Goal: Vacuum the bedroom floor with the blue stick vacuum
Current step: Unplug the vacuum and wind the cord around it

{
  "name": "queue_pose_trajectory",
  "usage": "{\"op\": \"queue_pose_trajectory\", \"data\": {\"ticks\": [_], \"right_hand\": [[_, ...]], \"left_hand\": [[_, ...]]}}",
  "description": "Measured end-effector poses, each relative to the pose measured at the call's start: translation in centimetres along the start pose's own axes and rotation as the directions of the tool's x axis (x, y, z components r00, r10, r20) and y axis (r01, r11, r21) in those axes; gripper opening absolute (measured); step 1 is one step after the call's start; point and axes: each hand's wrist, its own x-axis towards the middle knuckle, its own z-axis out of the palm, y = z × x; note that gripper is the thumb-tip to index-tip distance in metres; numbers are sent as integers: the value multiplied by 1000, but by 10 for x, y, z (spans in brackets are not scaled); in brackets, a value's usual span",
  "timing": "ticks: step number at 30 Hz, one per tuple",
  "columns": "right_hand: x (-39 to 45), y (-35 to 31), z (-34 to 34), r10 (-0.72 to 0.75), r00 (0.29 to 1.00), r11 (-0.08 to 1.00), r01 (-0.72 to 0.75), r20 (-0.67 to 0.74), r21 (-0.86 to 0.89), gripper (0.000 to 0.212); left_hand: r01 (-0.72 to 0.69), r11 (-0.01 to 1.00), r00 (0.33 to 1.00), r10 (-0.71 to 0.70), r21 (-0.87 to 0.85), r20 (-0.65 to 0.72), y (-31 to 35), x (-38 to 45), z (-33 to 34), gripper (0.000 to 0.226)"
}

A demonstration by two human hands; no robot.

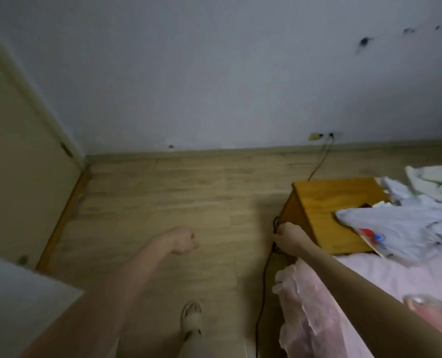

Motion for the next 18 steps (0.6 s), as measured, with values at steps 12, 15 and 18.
{"op": "queue_pose_trajectory", "data": {"ticks": [12,15,18], "right_hand": [[192,46,-142,385,914,895,-335,-130,293,31],[253,70,-168,424,900,867,-371,-103,334,33],[323,88,-207,419,903,867,-365,-98,340,26]], "left_hand": [[-339,901,941,317,270,121,140,275,-218,44],[-373,864,927,328,338,185,185,352,-243,42],[-384,832,923,328,400,202,228,423,-275,39]]}}
